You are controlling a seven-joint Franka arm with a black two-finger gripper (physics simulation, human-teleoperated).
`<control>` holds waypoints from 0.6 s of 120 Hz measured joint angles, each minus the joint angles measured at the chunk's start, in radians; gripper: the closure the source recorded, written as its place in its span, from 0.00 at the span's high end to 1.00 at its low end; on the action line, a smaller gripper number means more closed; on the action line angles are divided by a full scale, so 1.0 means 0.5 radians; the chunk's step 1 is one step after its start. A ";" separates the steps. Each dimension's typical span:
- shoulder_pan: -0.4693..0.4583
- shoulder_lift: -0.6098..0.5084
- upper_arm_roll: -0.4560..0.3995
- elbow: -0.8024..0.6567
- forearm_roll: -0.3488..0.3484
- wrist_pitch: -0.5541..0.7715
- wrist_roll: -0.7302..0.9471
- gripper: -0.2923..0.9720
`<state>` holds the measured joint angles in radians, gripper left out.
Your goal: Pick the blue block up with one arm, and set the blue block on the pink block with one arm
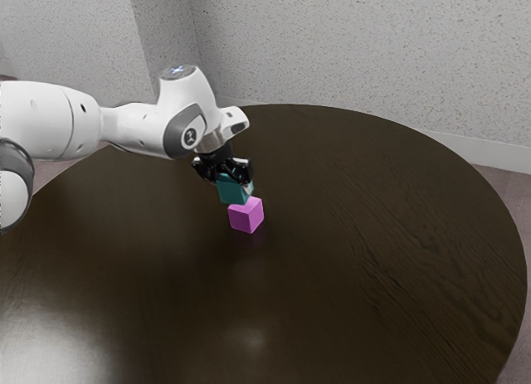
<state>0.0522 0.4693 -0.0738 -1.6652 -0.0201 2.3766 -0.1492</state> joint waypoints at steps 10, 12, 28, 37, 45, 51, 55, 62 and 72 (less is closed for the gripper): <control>0.003 0.041 -0.004 0.045 0.002 -0.001 0.011 0.49; 0.004 0.052 -0.004 0.058 0.002 -0.001 0.013 0.49; 0.006 0.113 -0.008 0.128 0.002 -0.003 0.031 0.49; 0.006 0.138 -0.009 0.156 0.002 -0.004 0.040 0.49; 0.008 0.152 -0.010 0.167 0.001 -0.005 0.048 0.49; 0.009 0.160 -0.010 0.177 0.001 -0.006 0.053 0.49; 0.009 0.163 -0.010 0.182 0.001 -0.007 0.056 0.49; 0.009 0.166 -0.009 0.185 0.001 -0.009 0.065 0.49; 0.009 0.167 -0.009 0.185 0.002 -0.010 0.097 0.49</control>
<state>0.0568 0.5528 -0.0783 -1.5729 -0.0193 2.3717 -0.1009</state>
